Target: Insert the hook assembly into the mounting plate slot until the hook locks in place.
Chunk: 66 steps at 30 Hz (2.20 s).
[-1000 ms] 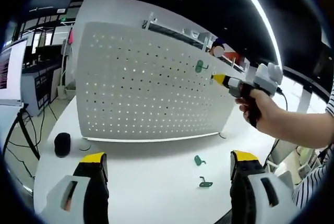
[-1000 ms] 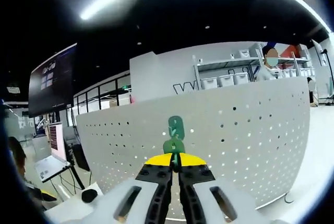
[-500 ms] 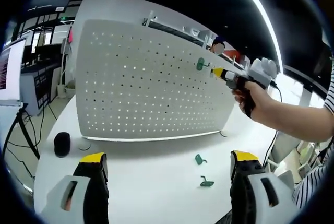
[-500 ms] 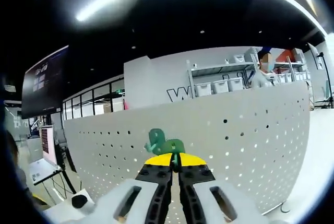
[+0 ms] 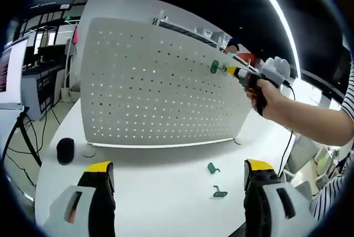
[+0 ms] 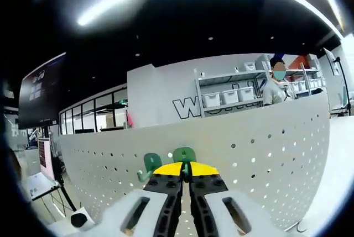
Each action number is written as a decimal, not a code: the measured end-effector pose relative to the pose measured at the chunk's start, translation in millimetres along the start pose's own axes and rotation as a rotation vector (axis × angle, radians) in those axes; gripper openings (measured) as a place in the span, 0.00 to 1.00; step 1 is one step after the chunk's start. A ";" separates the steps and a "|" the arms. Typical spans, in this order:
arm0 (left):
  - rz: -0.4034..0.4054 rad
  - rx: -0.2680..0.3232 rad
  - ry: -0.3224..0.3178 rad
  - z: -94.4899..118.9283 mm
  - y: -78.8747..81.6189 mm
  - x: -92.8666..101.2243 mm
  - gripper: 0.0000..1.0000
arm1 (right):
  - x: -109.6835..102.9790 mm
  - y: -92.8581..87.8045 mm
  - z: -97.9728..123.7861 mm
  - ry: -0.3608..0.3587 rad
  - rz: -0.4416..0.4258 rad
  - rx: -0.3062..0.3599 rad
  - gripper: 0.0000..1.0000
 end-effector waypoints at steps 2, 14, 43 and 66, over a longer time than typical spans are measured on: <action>0.000 0.001 0.003 0.4 0.6 -0.4 1.00 | 1.4 1.2 -1.0 -0.007 0.002 0.004 0.00; 0.004 -0.001 0.013 1.2 -0.7 -3.3 1.00 | 4.4 -2.1 -3.4 -0.018 -0.012 0.004 0.00; -0.008 -0.012 0.027 9.3 -4.8 -0.4 1.00 | 6.2 -4.2 -6.1 -0.072 -0.020 -0.066 0.14; 0.026 0.000 0.043 31.1 -14.8 13.0 1.00 | 24.7 -28.9 61.6 -0.005 0.064 -0.213 0.38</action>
Point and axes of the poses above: the point that each gripper's makers call its tool centre point, and the gripper's own axes: z roughly backward along the fingers, x roughly to its right, y roughly out of its top, the point moved 8 cm from there along z, roughly backward along the fingers, and after that the axes turned 13 degrees about z, right-handed, at the moved point
